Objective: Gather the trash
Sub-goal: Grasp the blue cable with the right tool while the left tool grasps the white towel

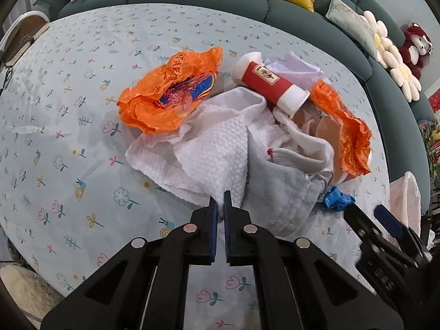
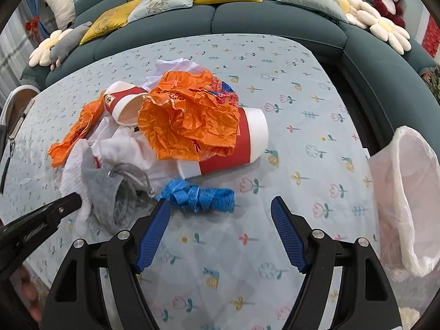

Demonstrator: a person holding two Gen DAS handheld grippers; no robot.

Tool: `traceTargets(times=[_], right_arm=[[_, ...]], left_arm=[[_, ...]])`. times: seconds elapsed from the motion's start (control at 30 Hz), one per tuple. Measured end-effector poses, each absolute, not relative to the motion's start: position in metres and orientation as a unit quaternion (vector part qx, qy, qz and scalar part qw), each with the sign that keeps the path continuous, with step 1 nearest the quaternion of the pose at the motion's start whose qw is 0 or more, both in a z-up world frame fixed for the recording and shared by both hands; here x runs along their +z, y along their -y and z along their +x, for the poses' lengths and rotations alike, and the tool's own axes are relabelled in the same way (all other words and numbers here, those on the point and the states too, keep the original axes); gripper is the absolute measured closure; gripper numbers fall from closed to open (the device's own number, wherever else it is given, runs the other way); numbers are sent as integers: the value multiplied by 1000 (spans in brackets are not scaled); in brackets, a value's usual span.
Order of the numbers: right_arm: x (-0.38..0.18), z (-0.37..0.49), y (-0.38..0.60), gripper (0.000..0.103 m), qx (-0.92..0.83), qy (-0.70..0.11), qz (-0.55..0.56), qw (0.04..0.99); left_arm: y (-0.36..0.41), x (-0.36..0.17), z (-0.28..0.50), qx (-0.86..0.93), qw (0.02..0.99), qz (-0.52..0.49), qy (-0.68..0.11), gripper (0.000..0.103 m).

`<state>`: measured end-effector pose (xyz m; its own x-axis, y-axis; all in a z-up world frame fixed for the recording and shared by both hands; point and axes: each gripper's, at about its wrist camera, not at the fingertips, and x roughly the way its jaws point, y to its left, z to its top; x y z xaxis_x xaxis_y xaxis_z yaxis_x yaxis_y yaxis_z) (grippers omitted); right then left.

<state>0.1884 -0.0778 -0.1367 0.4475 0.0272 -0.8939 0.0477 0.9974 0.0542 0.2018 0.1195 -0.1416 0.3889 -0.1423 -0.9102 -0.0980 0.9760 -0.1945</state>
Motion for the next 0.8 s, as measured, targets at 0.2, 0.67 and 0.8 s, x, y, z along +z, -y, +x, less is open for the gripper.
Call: traceTargets(times=[0.2,0.67,0.8], right_arm=[[-151,200,73,35,4,-533,33,845],[-147,183,77,75,30,-535,43,843],[-140,170,89,92,32,-533,65,843]], left_arm=[[-118,-137,198,-15,826,-111,-553,99],[-105,-116,185,-24,831,-114,-544,100],[-94,-103,173,-36,836,-111,-537,100]])
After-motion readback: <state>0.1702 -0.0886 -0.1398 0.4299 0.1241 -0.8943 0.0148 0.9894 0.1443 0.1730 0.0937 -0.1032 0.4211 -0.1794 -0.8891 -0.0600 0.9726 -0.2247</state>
